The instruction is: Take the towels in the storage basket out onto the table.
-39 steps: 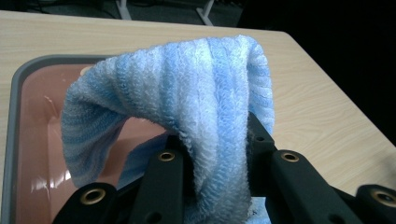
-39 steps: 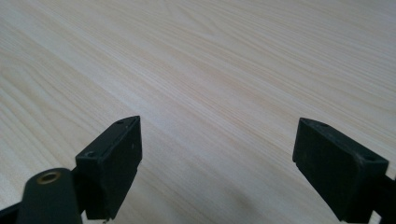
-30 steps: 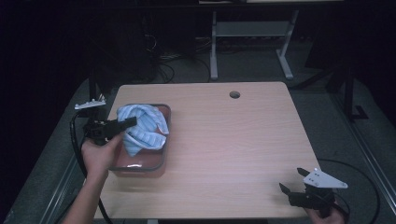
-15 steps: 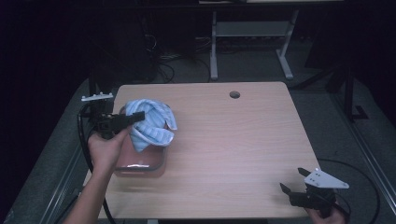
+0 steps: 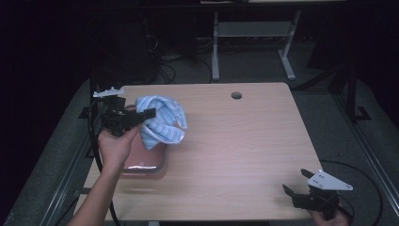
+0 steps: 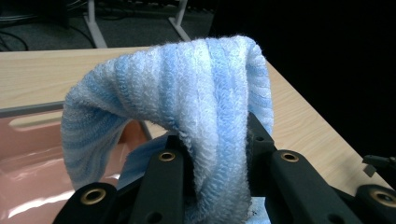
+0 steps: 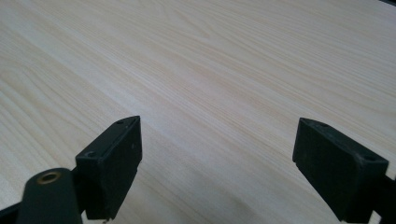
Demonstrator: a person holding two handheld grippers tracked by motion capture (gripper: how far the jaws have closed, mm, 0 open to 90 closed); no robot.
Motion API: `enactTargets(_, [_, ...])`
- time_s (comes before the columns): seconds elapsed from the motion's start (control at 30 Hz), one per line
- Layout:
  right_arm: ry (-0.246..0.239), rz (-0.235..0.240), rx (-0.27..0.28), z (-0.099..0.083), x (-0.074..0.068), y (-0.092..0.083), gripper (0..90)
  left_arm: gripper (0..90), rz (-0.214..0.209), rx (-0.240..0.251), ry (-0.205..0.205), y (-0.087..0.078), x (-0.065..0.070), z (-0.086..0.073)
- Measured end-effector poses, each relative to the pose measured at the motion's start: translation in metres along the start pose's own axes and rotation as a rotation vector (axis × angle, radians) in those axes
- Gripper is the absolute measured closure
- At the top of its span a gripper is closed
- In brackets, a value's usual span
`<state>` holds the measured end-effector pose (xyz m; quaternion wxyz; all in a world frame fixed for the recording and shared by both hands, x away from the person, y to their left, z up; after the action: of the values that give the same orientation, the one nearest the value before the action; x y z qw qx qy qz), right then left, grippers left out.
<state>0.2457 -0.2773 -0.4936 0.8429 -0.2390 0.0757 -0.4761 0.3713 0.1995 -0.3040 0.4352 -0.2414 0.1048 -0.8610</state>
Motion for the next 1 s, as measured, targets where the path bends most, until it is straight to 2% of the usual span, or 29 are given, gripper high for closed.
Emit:
enactTargets(0.6, [-0.007, 0.005, 0.004, 0.002, -0.002, 0.001, 15.1, 73.0, -0.032, -0.027, 0.036, 0.018, 0.024, 0.005])
enactTargets(0.87, [-0.006, 0.005, 0.007, 0.002, -0.002, 0.000, 15.2, 73.0, -0.069, -0.041, 0.059, 0.029, 0.037, 0.005])
enactTargets(1.0, [-0.004, 0.007, 0.006, 0.002, -0.002, 0.001, 15.2, 73.0, -0.074, -0.052, 0.071, 0.033, 0.041, 0.003])
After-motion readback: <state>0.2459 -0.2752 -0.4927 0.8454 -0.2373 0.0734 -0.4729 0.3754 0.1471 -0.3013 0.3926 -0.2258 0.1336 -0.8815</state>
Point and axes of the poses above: each handheld gripper's, and its own axes: y roughly forward along the jaws, z roughly out of its top, x roughly to its right, the point moved 6 cm from there along y, roughly forward along the jaws, and after that the axes turned 7 degrees about x, right-handed, at the moved point
